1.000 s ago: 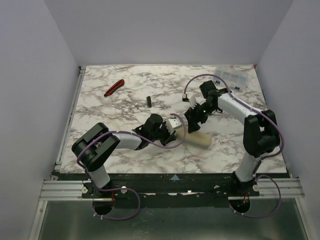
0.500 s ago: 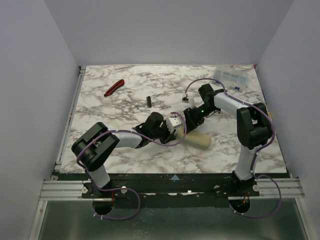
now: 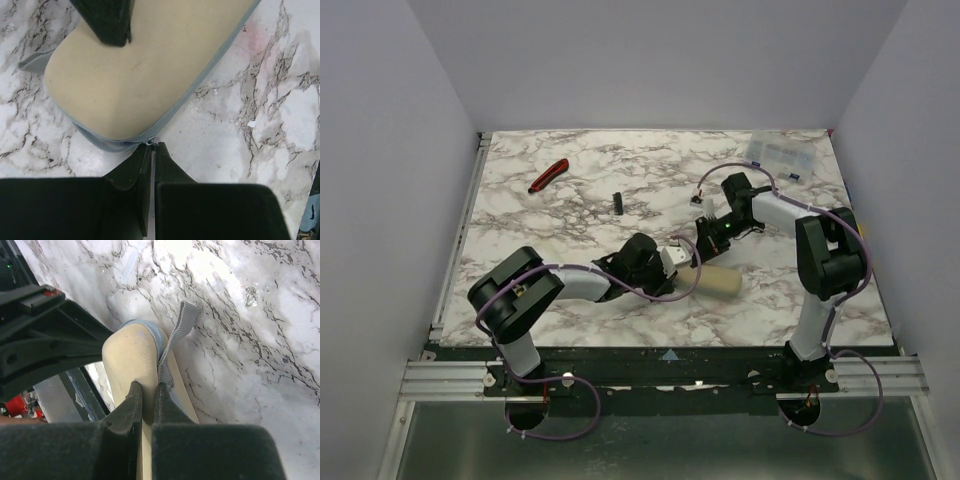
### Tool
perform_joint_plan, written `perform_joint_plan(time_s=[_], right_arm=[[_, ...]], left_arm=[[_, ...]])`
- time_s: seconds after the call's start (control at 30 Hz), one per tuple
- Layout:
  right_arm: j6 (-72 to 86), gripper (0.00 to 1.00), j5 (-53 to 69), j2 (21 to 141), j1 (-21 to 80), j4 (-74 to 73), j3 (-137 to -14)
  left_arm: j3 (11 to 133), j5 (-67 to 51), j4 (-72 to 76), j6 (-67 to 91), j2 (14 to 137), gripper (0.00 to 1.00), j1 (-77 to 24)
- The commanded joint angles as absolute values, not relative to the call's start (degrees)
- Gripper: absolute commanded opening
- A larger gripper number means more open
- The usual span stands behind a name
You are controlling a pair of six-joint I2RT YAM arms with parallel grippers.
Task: Open the umbrella
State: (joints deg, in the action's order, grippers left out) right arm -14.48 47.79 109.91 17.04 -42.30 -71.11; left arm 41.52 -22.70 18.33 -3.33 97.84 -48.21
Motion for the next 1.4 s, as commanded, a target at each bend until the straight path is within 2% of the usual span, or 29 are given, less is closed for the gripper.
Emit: perform_joint_plan(time_s=[0.0, 0.47, 1.0, 1.37], right_arm=[[-10.4, 0.00, 47.0, 109.5, 18.4, -33.8, -68.4], [4.6, 0.00, 35.3, 101.8, 17.6, -15.2, -60.6], [22.8, 0.00, 19.1, 98.0, 16.6, 1.3, -53.2], [23.4, 0.00, 13.5, 94.5, 14.0, 0.3, -47.4]], left_arm=[[43.3, -23.8, 22.7, -1.3, 98.3, 0.00, -51.5], [48.2, -21.7, 18.6, 3.0, 98.5, 0.00, -51.5], [50.0, -23.5, 14.1, -4.6, 101.6, 0.00, -55.8], [47.1, -24.2, 10.1, -9.0, 101.1, 0.00, -58.1]])
